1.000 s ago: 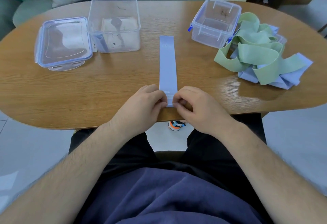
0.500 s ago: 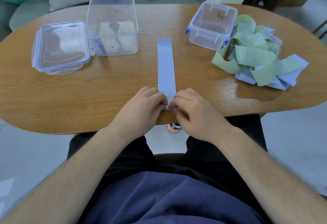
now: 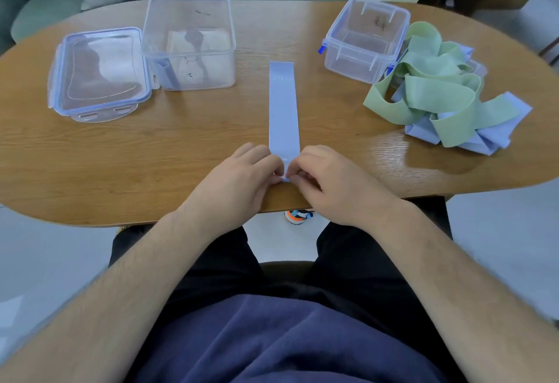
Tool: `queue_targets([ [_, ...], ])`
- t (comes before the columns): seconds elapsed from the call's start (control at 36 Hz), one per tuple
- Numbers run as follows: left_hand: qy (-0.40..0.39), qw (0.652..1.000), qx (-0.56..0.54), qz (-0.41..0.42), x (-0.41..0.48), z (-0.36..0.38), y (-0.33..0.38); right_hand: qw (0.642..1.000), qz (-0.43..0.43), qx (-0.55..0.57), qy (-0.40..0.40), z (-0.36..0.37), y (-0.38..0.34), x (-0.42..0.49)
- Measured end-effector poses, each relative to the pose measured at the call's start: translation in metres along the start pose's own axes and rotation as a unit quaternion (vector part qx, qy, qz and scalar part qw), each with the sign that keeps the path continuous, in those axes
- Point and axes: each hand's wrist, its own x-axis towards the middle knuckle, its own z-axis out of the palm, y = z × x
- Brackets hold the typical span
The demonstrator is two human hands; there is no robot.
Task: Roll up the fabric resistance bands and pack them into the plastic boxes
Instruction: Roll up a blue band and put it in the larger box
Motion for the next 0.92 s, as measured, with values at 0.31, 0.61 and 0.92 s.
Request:
queue_targets([
  [0.31, 0.025, 0.997, 0.065, 0.013, 0.004, 0.007, 0.002, 0.998, -0.024, -0.02, 0.048, 0.005, 0.003, 0.001],
  [0.61, 0.014, 0.999, 0.039, 0.02, 0.002, -0.002, -0.003, 0.998, -0.031, -0.034, 0.044, -0.004, 0.004, -0.006],
  [0.92, 0.029, 0.996, 0.084, 0.002, 0.001, 0.009, -0.004, 0.993, -0.005, -0.054, 0.107, 0.01, 0.004, -0.001],
])
